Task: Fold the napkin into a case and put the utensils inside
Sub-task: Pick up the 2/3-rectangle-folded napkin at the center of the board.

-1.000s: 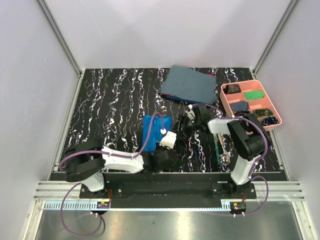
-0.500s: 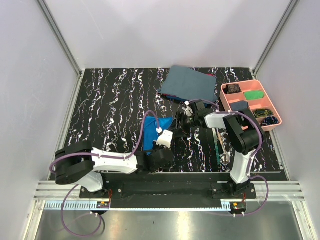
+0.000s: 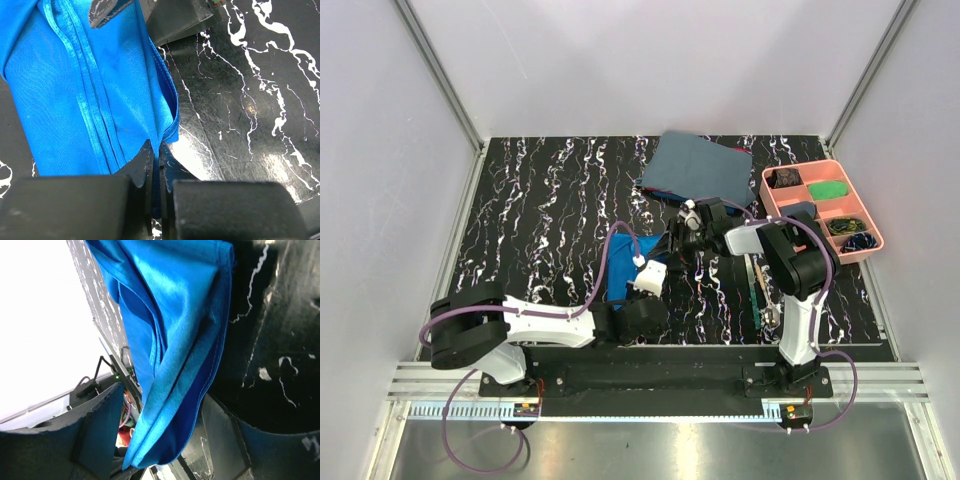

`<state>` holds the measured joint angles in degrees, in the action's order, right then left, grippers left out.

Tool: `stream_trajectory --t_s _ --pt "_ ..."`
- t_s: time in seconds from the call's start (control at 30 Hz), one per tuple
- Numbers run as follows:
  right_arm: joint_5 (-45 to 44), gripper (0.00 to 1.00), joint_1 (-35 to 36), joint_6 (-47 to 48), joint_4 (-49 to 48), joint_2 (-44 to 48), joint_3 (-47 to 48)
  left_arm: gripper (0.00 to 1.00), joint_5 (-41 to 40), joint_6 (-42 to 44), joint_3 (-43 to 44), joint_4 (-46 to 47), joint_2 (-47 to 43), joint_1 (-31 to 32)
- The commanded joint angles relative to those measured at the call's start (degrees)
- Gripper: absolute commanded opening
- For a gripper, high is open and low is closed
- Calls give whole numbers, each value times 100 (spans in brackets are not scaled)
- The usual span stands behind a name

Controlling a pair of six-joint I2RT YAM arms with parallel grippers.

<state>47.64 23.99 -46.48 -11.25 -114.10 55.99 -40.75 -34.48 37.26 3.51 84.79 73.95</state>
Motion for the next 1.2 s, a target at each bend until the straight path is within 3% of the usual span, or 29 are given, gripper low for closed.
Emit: stream_trajectory --t_s 0.0,0.2,0.37,0.47,0.5,0.53,0.57,0.63,0.67,0.83,0.93,1.1,1.17 --pt "-237 72 -34 -98 -343 -287 -79 0 41 38 10 291 -191 -21" --pt "-237 69 -184 42 -466 -446 0 0 138 64 -25 370 -130 -21" --pt "-106 55 -324 236 -492 -551 114 1 436 204 71 466 28 -13" --pt "35 39 -316 227 -580 -569 123 16 796 328 142 537 55 -21" --pt "18 33 -316 244 -563 -552 114 23 1014 406 133 615 -58 -21" --pt "18 28 -316 236 -546 -543 114 38 1112 416 63 677 -138 -13" --pt "26 22 -316 253 -511 -534 123 42 1218 424 36 712 -234 -65" --pt "70 19 -316 262 -501 -499 114 55 1700 416 -16 704 -593 -188" --pt "70 19 -316 262 -475 -481 114 55 1833 424 -34 643 -752 -327" --pt "-18 29 -324 447 -229 -411 184 54 2790 108 -341 624 -1762 -1285" --pt "-35 29 -325 508 -176 -437 237 46 3213 -76 -403 573 -1923 -2468" --pt "-105 28 -325 622 34 -332 281 22 4222 -200 70 299 -922 -3685" --pt "-141 29 -324 727 183 -288 290 18 4277 -156 124 579 -588 -3922"
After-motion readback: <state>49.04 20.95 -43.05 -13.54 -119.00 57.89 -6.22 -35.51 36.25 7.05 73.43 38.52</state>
